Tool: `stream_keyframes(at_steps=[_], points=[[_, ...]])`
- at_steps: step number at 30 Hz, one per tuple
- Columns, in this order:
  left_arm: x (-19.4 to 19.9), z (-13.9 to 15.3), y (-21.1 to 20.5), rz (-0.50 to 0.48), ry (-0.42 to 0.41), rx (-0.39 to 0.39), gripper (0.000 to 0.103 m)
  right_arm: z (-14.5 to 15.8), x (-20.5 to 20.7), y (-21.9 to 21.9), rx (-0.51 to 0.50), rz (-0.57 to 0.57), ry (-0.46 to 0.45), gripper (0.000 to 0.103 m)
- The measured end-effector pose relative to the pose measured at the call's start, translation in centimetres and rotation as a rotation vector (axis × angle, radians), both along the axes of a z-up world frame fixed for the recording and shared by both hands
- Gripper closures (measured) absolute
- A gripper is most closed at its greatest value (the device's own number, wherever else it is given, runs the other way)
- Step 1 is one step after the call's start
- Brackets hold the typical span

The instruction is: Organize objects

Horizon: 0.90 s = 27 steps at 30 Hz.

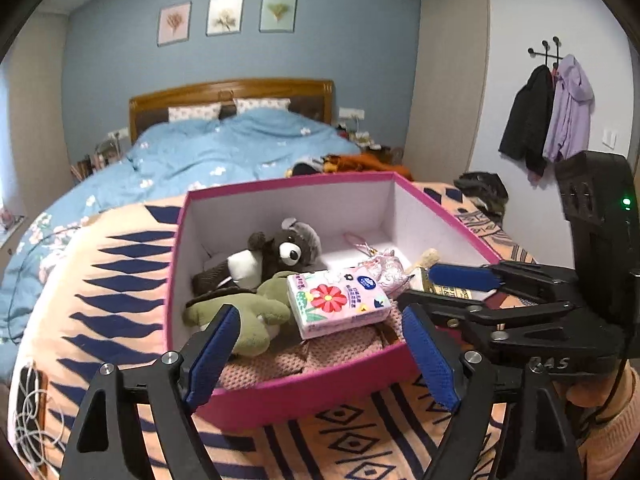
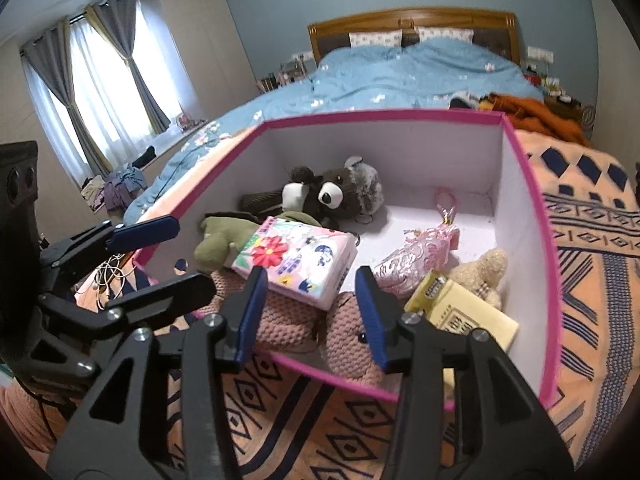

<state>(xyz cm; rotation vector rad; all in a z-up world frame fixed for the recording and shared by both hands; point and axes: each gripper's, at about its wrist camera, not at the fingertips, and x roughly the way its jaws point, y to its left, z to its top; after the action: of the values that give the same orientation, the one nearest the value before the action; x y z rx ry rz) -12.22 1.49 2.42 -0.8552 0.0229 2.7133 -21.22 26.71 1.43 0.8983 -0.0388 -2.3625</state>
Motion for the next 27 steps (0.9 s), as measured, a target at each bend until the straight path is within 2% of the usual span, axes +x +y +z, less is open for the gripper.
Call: stream_keyframes(at_steps=[1, 3, 4, 5, 9, 11, 22, 27], points=[[0.7, -0.1, -0.1, 0.014, 0.012, -0.001, 0.010, 0.1, 0.5, 0.2, -0.001, -0.007, 0.022, 0.044], [1.7, -0.1, -0.2, 0.042, 0.039, 0.001, 0.006, 0.4, 2.0, 0.8, -0.004, -0.030, 0.076, 0.033], [2.3, -0.2, -0.3, 0.057, 0.061, 0.008, 0.000, 0.4, 2.7, 1.0, -0.007, -0.042, 0.098, 0.026], [3.0, -0.4, -0.4, 0.078, 0.079, 0.005, 0.000, 0.5, 3.4, 1.3, -0.012, -0.051, 0.121, 0.020], [4.6, -1.2, -0.2, 0.116, 0.079, -0.002, 0.000, 0.0, 6.3, 1.8, 0.031, -0.093, 0.201, 0.013], [5.4, -1.8, -0.4, 0.131, 0.065, 0.005, 0.000, -0.6, 7.4, 2.4, 0.029, -0.115, 0.206, 0.001], [8.8, -4.2, -0.1, 0.184, 0.002, -0.019, 0.000, -3.2, 12.2, 2.4, 0.078, -0.118, 0.220, 0.000], [10.0, -4.5, 0.4, 0.201, 0.024, -0.056, 0.000, -3.3, 13.1, 2.6, 0.050, -0.118, 0.204, 0.000]])
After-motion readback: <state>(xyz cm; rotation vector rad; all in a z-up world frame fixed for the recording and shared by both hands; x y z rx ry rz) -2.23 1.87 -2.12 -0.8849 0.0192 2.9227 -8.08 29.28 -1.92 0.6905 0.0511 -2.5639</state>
